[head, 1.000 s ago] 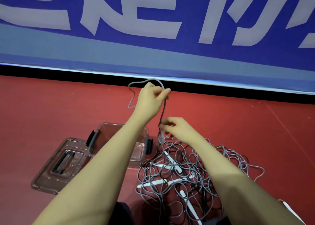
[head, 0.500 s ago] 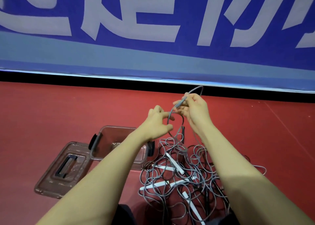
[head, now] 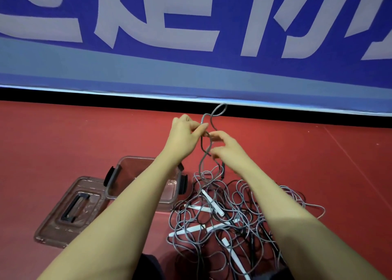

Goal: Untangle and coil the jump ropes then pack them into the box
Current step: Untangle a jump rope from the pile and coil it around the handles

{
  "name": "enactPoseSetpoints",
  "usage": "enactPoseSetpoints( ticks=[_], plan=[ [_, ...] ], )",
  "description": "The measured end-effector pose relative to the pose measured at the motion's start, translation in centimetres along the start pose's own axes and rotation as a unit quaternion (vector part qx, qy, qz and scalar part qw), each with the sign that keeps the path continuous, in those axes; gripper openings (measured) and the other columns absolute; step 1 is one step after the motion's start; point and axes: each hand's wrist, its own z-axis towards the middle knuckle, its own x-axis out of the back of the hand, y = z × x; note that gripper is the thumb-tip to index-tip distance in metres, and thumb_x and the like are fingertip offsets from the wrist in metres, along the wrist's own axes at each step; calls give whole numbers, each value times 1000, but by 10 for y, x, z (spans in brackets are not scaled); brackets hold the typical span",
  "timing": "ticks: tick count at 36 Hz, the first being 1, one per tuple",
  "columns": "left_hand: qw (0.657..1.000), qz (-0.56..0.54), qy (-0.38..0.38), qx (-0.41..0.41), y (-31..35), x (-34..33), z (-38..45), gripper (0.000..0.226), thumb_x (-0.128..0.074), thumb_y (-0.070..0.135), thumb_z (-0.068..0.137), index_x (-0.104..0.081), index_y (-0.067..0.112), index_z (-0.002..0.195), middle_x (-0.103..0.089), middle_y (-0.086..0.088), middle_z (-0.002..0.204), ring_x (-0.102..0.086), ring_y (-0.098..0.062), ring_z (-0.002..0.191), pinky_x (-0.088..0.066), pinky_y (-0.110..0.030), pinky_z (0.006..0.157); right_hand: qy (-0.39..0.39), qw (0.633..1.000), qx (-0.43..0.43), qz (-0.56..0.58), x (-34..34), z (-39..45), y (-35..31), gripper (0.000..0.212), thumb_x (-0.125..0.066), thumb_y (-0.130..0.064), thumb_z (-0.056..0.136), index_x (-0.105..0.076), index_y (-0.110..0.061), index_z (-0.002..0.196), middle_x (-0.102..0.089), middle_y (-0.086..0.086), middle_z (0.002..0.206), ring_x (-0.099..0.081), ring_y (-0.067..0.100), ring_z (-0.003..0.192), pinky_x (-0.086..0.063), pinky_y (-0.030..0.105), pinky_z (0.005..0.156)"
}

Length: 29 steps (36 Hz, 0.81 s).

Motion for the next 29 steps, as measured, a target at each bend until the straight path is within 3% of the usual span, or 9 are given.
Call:
enactPoseSetpoints(
  ticks=[2, 5, 9, 14, 18, 21, 23, 26, 29],
  plan=[
    [1000, -8, 5, 11, 1, 2, 1, 30, -54, 34, 95, -74, 19, 78, -42, 1, 80, -35, -19, 95, -20, -23, 70, 28, 998, 47, -18, -6, -2, 2, 51, -60, 6, 80, -48, -18, 123, -43, 9, 128, -58, 19, 80, -42, 9, 59],
    [1000, 2, 24, 13, 1, 4, 4, 32, -54, 36, 95, -71, 21, 72, -45, -3, 83, -39, -22, 98, -20, -23, 71, 109, 990, 92, 15, -13, -4, -1, 56, -72, 1, 75, -40, -20, 115, -37, 4, 120, -59, 19, 82, -48, 22, 72],
    [999, 2, 40, 20, 1, 5, 5, 33, -54, 37, 94, -73, 17, 76, -37, 4, 78, -36, -19, 97, -21, -21, 71, 157, 965, 152, -147, -14, -5, -2, 28, -76, -16, 75, -61, -19, 98, -41, -4, 106, -40, 16, 101, -35, 28, 89],
    [998, -13, 55, 8, 1, 6, 7, 30, -57, 35, 93, -75, 17, 77, -38, 3, 81, -37, -18, 95, -24, -21, 74, -15, 981, 106, -163, -18, -7, -1, 12, -69, -19, 84, -66, -17, 96, -57, 3, 94, -48, 18, 84, -35, 29, 73],
    [999, -24, 45, 5, -1, 5, 6, 32, -55, 37, 94, -75, 15, 81, -45, -6, 84, -37, -20, 95, -30, -25, 80, 26, 978, 95, -185, -17, -5, 2, 14, -62, -18, 88, -57, -12, 77, -59, 8, 74, -48, 19, 71, -33, 27, 62],
    [998, -47, 10, 32, 1, 4, 2, 37, -44, 38, 98, -73, 15, 98, -41, -6, 90, -35, -22, 100, -26, -23, 84, 80, 986, 87, -119, -12, -1, -1, 16, -59, -14, 89, -61, -4, 78, -66, 14, 72, -54, 26, 65, -42, 28, 65],
    [998, -26, -27, 49, -1, 2, 0, 32, -41, 30, 99, -68, 18, 110, -35, -3, 95, -32, -22, 103, -25, -24, 87, 105, 990, 86, -44, -7, 2, -4, 15, -58, -10, 90, -62, -4, 76, -66, 9, 68, -57, 16, 61, -46, 28, 66],
    [993, 46, -94, 51, -10, -5, -7, 28, -48, 20, 92, -64, 23, 115, -29, -2, 100, -30, -24, 106, -26, -26, 96, 128, 987, 71, 69, 1, 4, -13, 15, -55, -6, 93, -63, 1, 83, -63, 6, 68, -56, 1, 53, -47, 16, 56],
    [984, 75, -152, 55, -19, -12, -13, 29, -58, 26, 88, -64, 27, 116, -26, -2, 101, -28, -23, 105, -27, -30, 102, 131, 976, 51, 169, 7, 2, -22, 15, -52, -9, 95, -62, -5, 84, -63, 9, 72, -57, 2, 50, -49, 14, 53]
  ],
)
